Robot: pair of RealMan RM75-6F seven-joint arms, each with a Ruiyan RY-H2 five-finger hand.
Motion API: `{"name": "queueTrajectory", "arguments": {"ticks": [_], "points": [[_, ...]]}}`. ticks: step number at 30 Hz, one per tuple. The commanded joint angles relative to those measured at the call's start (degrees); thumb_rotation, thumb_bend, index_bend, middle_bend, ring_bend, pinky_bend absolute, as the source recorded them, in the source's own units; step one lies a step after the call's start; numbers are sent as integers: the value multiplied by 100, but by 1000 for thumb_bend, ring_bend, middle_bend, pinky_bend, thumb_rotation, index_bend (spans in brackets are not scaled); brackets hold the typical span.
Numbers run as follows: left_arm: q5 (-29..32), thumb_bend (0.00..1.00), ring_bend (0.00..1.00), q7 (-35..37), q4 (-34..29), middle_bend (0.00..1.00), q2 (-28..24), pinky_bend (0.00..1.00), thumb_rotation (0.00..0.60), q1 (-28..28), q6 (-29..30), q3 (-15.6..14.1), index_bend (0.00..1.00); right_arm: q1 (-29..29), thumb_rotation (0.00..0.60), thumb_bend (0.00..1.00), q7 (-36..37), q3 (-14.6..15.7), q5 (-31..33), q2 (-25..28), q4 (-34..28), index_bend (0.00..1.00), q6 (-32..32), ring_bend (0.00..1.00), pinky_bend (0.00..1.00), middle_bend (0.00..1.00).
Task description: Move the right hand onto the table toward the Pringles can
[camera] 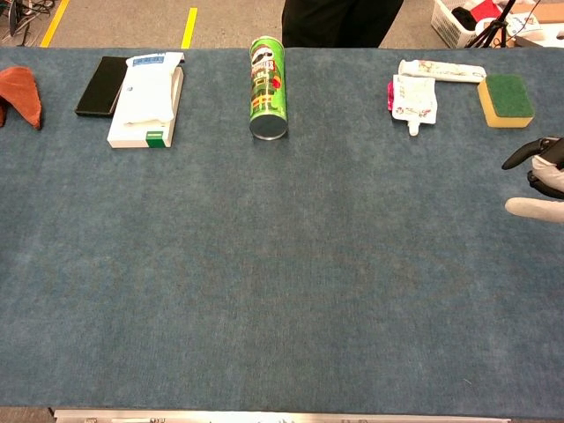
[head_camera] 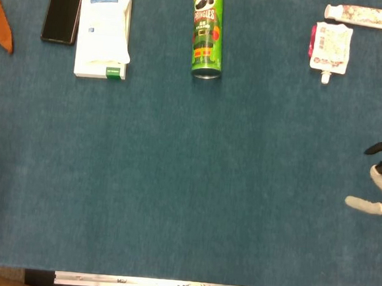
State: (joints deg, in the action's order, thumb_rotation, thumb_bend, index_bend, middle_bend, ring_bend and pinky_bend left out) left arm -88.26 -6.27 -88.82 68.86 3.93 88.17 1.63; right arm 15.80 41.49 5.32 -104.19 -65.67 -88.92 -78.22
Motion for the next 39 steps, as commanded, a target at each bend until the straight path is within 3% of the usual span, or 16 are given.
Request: {"name": "queueTrajectory", "arguments": {"ticks": [1, 11, 15, 22, 39], "points": [[3, 412, 511, 5, 1, 544, -3, 511, 600, 0, -2, 1, 548, 218, 303, 0, 731, 115, -448, -190, 266, 1000, -314, 896, 320, 1000], [11, 411, 511, 2, 17, 544, 2, 512, 600, 1, -20, -3, 548, 913, 131, 0, 2692, 584, -1180, -172, 330, 1000, -498, 897, 320, 1000], [7, 411, 511, 12, 9, 544, -3, 511, 600, -1, -8, 2, 548, 1099, 105, 0, 3159, 733, -1320, -163, 379, 1000, -602, 897, 320, 1000], [2, 411, 511, 14, -3, 544, -12, 512, 600, -4, -4, 0, 548, 1247, 98, 0, 3400, 897, -1367, -134, 365, 1000, -766, 897, 320, 1000], [10, 412, 511, 8, 3, 544, -6, 511, 600, -3, -15, 2, 548, 1299, 87, 0, 2966, 1098, -1154, -175, 284, 1000, -766, 897, 320, 1000]]}}
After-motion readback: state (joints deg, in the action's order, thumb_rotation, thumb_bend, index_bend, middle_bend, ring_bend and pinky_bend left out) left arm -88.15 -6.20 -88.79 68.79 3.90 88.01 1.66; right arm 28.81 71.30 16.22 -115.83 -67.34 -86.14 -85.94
